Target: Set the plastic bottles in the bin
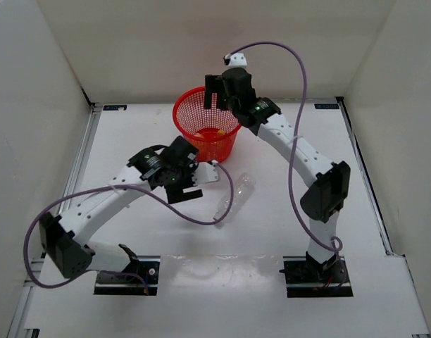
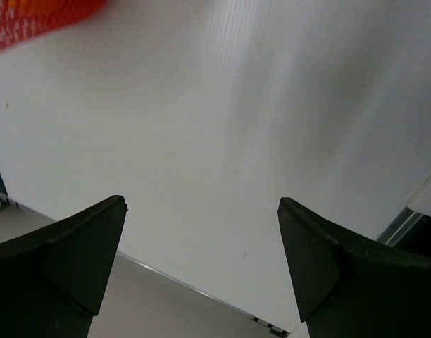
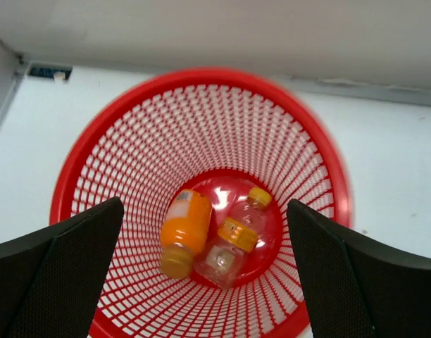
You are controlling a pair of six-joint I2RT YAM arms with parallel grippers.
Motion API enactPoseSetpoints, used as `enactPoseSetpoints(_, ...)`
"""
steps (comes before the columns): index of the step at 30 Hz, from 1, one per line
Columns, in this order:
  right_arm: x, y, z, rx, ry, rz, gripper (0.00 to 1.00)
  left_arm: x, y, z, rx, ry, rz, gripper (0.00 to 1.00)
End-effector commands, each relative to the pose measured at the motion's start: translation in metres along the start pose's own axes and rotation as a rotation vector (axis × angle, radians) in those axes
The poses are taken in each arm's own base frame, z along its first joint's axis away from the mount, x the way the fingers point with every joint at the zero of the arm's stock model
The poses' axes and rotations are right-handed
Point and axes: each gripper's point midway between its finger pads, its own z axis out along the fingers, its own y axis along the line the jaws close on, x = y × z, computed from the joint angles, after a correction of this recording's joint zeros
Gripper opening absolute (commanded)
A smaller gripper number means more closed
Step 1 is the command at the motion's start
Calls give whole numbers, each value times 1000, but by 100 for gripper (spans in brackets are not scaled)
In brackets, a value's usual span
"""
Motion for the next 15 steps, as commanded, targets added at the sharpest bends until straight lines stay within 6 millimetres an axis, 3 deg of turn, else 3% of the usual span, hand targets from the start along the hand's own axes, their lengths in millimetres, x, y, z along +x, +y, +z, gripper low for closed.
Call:
enactPoseSetpoints(1,-84,-27,-69,78,-222,62,100,-51,-14,10,82,-51,56,100)
enactPoseSetpoints(4,-81,-59,-96,160,-236,104,100,-97,-29,27,204,-96,4,100)
enactPoseSetpoints(5,-90,-76,-117,192,-271,132,100,-109,-34,32,249,-114,-27,100)
enactPoseSetpoints(6,-71,-88,-116,221,-237,134,100,-125,-33,45,272,-105,-89,100)
enactPoseSetpoints(7,-66,-96,-122,232,-233,143,100,-132,-34,51,288,-101,-120,100)
enactPoseSetpoints(8,-72,-110,-142,255,-265,170,100,-140,-32,59,286,-104,-151,100)
enactPoseSetpoints(10,-55,-135,-159,310,-263,196,100,-153,-33,81,294,-85,-234,100)
enactPoseSetpoints(15,-28,-169,-187,388,-264,219,100,-163,-36,120,281,-55,-343,100)
